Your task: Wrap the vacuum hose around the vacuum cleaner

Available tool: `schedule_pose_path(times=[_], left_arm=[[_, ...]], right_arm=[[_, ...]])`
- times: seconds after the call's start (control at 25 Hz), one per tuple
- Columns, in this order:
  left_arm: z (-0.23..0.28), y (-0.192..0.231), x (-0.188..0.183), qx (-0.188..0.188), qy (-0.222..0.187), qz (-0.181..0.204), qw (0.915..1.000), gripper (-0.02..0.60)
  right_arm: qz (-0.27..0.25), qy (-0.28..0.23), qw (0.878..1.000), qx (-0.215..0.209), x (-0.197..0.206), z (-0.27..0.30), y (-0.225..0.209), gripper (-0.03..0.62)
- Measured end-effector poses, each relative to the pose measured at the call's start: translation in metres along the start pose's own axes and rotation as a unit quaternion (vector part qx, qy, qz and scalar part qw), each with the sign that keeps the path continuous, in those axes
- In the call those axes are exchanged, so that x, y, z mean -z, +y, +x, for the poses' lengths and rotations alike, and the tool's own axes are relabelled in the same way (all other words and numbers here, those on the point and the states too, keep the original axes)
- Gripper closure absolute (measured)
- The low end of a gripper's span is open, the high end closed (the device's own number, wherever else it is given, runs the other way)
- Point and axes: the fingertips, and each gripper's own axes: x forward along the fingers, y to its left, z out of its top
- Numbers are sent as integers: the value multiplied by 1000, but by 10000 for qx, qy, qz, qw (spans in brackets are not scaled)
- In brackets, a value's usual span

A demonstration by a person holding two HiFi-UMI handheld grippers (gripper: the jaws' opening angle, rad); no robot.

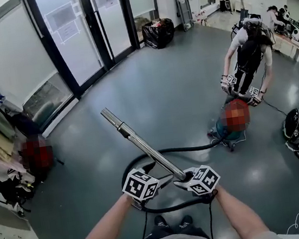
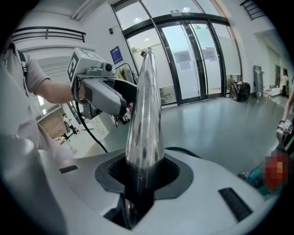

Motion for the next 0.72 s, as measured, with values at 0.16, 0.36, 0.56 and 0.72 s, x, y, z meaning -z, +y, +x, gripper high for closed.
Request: schedule_pose_path(times=[0.16, 0.36, 0.56, 0.72], left_arm=[[-8, -16, 4, -360, 248, 826, 9956, 202], [-14, -36, -7, -646, 450, 1978, 9771, 202], [-13, -52, -32, -726, 633, 2906, 9520, 202], [-4, -69, -46, -484, 908, 3482, 9317, 202]], right_arm=[[-44, 182, 9998, -117, 10, -6, -4, 482], [-185, 477, 9984, -247, 20, -20, -12, 482], [-353, 839, 9954, -285, 26, -36, -11, 482], [-452, 1217, 9911, -310, 38, -50, -9, 482]])
